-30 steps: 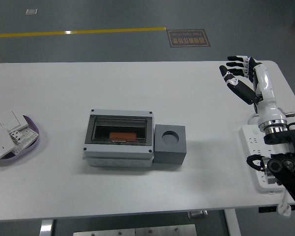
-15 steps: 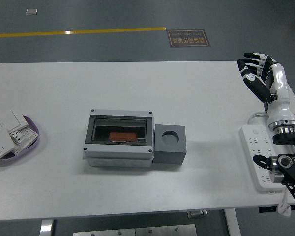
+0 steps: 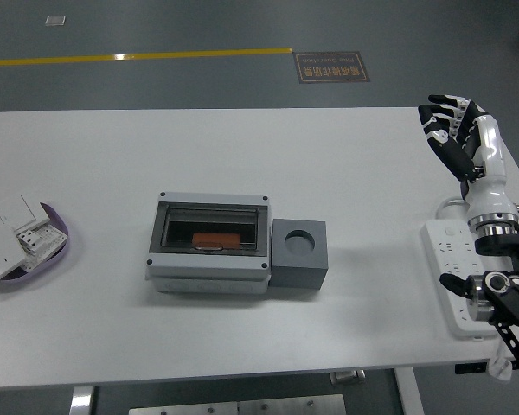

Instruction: Pick up the cylinder from the cube,place it in the box,flap close box

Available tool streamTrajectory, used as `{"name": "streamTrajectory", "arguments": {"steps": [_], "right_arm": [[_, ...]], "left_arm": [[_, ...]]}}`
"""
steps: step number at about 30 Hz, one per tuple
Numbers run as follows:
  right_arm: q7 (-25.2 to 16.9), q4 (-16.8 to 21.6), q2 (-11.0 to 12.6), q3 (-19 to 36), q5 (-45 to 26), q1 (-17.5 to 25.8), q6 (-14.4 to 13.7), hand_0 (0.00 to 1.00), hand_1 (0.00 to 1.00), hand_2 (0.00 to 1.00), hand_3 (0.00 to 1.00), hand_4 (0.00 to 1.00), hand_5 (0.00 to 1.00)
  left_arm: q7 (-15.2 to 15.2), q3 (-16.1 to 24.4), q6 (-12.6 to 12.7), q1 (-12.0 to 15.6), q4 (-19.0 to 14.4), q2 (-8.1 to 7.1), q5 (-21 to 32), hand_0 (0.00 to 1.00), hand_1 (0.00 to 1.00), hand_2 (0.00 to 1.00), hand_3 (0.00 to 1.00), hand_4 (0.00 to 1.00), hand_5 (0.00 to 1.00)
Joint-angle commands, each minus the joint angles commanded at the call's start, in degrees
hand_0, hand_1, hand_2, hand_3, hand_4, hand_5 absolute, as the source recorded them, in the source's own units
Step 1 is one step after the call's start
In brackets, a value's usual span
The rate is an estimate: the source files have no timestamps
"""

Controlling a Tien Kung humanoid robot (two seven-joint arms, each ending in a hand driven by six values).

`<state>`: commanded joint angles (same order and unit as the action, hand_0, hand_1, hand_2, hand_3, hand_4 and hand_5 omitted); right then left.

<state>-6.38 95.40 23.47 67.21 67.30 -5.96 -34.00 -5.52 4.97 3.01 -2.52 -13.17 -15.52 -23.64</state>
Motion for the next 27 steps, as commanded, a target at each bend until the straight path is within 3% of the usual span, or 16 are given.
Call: {"name": "streamTrajectory", "arguments": {"steps": [27], "right_arm": [[2.8, 0.2, -0.1, -0.8, 4.9, -1.0, 0.3, 0.664, 0.622, 0.622, 0.64, 0.777, 0.466]], "left_arm": [[-0.1, -0.6, 0.0, -0.3, 0.0, -0.35, 0.3, 0.597, 0.621, 0.608, 0.626, 0.695, 0.207]]}}
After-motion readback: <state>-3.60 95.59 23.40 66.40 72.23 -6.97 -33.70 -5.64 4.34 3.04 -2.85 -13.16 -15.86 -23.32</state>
